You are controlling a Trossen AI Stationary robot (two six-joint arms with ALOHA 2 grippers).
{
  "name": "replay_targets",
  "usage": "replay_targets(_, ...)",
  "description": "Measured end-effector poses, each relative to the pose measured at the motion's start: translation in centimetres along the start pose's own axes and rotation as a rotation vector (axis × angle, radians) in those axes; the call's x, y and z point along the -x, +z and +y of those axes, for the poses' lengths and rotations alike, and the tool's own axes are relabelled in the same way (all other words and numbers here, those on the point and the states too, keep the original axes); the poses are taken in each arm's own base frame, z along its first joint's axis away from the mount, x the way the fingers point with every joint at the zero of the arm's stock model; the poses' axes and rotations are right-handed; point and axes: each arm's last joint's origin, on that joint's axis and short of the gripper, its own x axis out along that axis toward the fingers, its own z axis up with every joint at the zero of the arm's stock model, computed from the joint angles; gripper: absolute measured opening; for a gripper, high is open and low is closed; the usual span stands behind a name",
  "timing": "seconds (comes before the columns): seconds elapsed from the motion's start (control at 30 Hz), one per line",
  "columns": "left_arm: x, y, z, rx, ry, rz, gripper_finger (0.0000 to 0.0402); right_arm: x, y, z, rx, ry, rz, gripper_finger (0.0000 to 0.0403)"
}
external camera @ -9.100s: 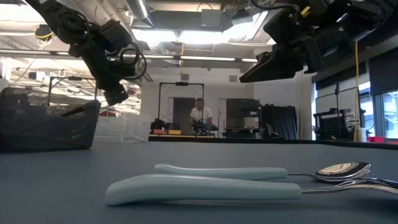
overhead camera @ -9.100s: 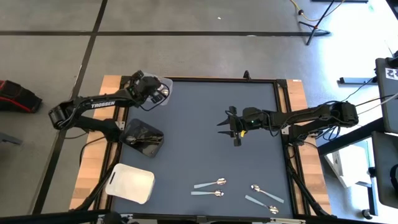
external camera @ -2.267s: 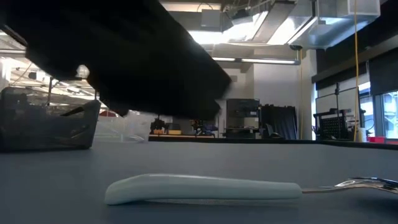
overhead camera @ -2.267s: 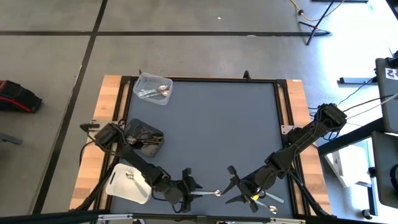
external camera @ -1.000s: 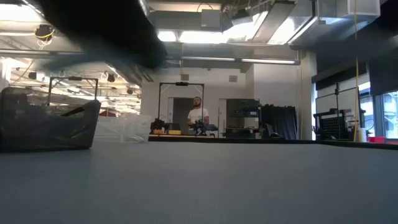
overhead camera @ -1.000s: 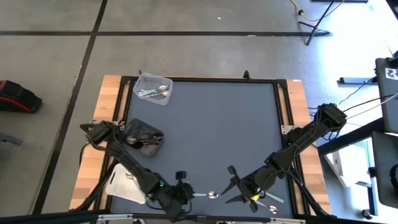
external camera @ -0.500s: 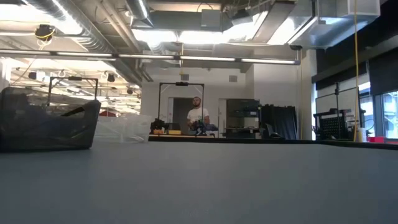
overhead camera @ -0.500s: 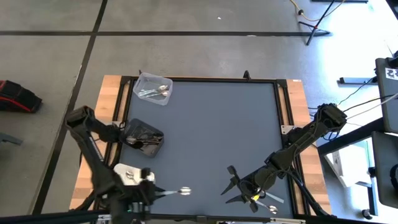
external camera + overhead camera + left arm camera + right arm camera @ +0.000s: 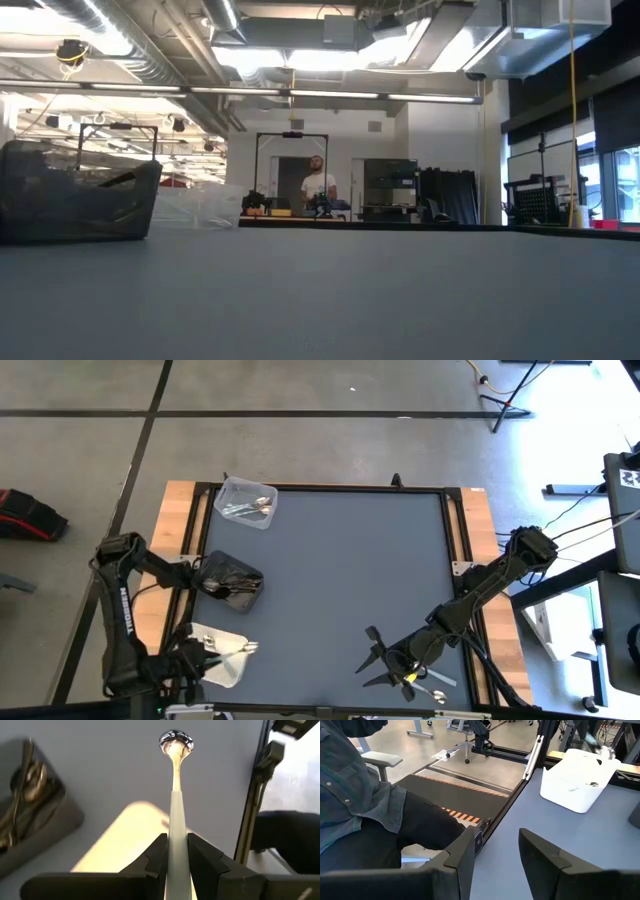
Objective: Sort silverware by color (type)
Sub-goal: Put the blue spoon into the white bin
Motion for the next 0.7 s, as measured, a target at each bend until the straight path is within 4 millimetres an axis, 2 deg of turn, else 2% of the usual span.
replay_targets(0.23, -1.4, -3.6, 1.7, 0.049, 0.048, 0.105, 0.0060, 0.0, 0.0, 0.0, 0.000, 0.000, 0.000, 0.0143)
replay_targets(0.4, -2.2, -5.2, 2.6, 0.090, 0.083, 0.195, 0.0060, 0.0, 0.0, 0.0, 0.001, 0.000, 0.000, 0.0143)
replay_targets(0.7, -2.4, -5.5, 2.5, 0.106, 0.074, 0.221, 0.0068, -0.6, -0.6, 0.0, -0.021, -0.002, 0.024, 0.0143)
